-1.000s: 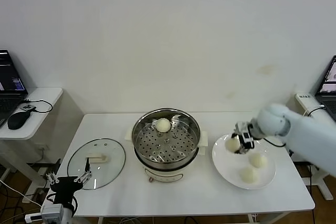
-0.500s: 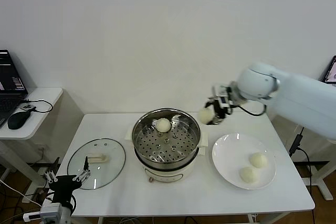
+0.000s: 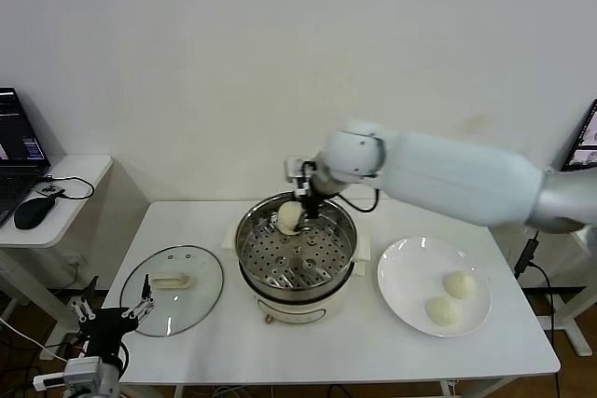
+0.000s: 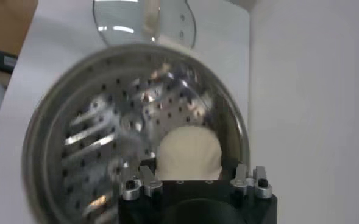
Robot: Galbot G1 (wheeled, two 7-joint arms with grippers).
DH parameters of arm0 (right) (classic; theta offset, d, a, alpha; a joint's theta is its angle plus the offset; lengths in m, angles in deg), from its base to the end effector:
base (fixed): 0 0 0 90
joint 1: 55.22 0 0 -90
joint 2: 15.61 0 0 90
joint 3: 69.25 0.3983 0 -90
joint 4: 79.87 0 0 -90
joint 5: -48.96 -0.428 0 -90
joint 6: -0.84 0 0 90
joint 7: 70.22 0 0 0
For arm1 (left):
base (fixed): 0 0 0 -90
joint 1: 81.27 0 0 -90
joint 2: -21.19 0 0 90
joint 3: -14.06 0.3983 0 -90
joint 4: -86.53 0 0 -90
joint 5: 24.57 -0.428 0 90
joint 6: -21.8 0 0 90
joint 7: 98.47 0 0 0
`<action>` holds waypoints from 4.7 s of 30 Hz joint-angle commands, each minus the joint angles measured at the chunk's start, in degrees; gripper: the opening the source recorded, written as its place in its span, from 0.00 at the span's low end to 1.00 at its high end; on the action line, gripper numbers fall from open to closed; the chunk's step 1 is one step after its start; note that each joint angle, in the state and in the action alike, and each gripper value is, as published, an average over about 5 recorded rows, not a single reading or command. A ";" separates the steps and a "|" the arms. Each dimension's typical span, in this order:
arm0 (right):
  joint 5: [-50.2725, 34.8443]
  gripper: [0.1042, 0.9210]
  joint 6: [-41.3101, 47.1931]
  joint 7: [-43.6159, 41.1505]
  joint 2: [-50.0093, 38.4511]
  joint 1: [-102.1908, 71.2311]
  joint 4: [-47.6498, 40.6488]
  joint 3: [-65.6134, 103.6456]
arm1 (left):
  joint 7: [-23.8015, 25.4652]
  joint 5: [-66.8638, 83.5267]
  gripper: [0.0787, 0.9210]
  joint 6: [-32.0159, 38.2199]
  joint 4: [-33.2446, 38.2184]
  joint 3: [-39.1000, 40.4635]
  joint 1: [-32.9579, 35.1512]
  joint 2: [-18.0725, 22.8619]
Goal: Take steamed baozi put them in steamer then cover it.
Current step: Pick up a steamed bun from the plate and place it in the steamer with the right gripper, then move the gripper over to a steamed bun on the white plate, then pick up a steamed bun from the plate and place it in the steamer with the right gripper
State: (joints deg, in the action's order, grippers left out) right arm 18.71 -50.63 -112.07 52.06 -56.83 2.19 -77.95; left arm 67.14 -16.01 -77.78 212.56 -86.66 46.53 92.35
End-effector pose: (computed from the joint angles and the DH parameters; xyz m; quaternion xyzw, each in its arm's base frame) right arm 0.5803 0.2138 -0.0805 0.5363 -0.5974 0.5300 0.2732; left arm 0.1965 0.1083 -0.3016 0.1094 -0.9839 -0.1231 0.0698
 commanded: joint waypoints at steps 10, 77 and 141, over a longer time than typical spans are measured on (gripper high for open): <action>1.44 0.68 2.50 2.54 10.61 -5.18 -7.84 -1.72 | -0.02 0.22 0.88 0.13 -0.38 -0.30 -0.30 0.36; 42.05 0.88 -20.63 -20.34 -46.16 -43.54 13.15 30.81 | 0.32 -2.49 0.88 -0.14 -0.35 1.42 1.18 1.18; 27.82 0.53 -16.48 -20.99 -40.03 -9.92 11.04 19.11 | 0.31 -2.02 0.88 -0.21 -0.47 1.27 -0.14 0.60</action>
State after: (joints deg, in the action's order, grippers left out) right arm 52.56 -67.43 -132.96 11.12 -81.66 12.46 -53.51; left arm 67.42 -18.05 -77.94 212.09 -85.41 46.40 92.94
